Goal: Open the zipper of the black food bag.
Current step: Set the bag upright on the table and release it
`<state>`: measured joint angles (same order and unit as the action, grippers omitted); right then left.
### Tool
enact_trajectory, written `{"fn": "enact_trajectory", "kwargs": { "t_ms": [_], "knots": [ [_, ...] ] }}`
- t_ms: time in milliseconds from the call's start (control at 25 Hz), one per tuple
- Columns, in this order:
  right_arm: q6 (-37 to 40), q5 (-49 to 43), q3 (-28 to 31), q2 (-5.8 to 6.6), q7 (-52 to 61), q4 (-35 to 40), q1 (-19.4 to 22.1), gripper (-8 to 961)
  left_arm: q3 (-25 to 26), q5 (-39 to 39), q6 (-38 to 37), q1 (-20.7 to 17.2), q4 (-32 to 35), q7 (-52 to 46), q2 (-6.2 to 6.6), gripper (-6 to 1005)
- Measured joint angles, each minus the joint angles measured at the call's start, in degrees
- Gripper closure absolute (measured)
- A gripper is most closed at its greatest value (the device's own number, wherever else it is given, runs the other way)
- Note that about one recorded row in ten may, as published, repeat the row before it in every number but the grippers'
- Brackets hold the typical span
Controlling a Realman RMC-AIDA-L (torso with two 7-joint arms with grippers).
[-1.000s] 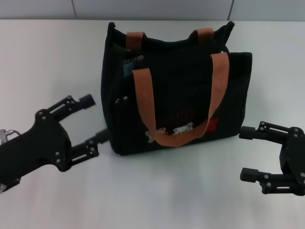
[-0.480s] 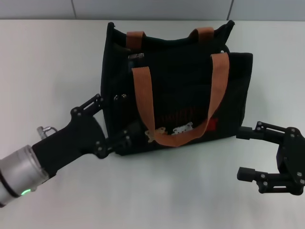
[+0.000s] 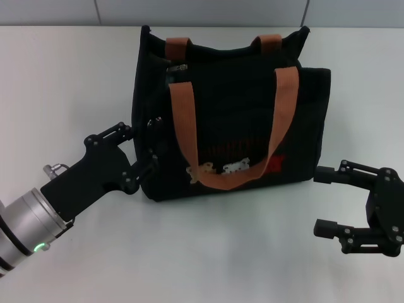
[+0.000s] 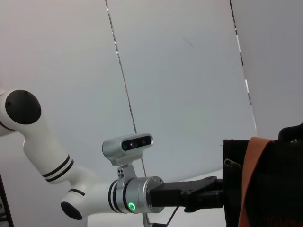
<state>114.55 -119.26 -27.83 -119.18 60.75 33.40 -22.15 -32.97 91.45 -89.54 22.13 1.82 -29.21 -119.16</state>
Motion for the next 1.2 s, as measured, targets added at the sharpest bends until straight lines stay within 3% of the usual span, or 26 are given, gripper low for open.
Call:
{"fn": "enact_trajectory", "kwargs": {
  "t_ms": [40, 160, 600, 1000, 1200],
  "knots": [
    [-0.05, -0.01, -0.06, 0.0, -0.01, 0.0, -0.01, 113, 0.02, 0.06, -0.11, 0.04, -0.07, 0.18, 0.0, 347],
    [-0.08, -0.01, -0.08, 0.0, -0.01, 0.0, -0.05, 114, -0.04, 0.17, -0.17, 0.09, -0.08, 0.29, -0.01, 602],
    [-0.66, -0.01, 0.15, 0.0, -0.05, -0.48, 0.09, 113, 0.08, 0.3, -0.57, 0.29, -0.33, 0.44, -0.01, 881],
    [-0.5, 2.16, 0.15, -0.02, -0.11, -0.79, -0.2, 114, 2.98, 0.02, -2.57, 2.36, 0.66, 4.25, 0.08, 896],
    [-0.41, 8.71, 0.15, -0.05, -0.11, -1.59, 0.83, 114, 3.32, 0.02, -6.89, 4.17, 5.66, 5.19, 0.05, 895]
  ]
}}
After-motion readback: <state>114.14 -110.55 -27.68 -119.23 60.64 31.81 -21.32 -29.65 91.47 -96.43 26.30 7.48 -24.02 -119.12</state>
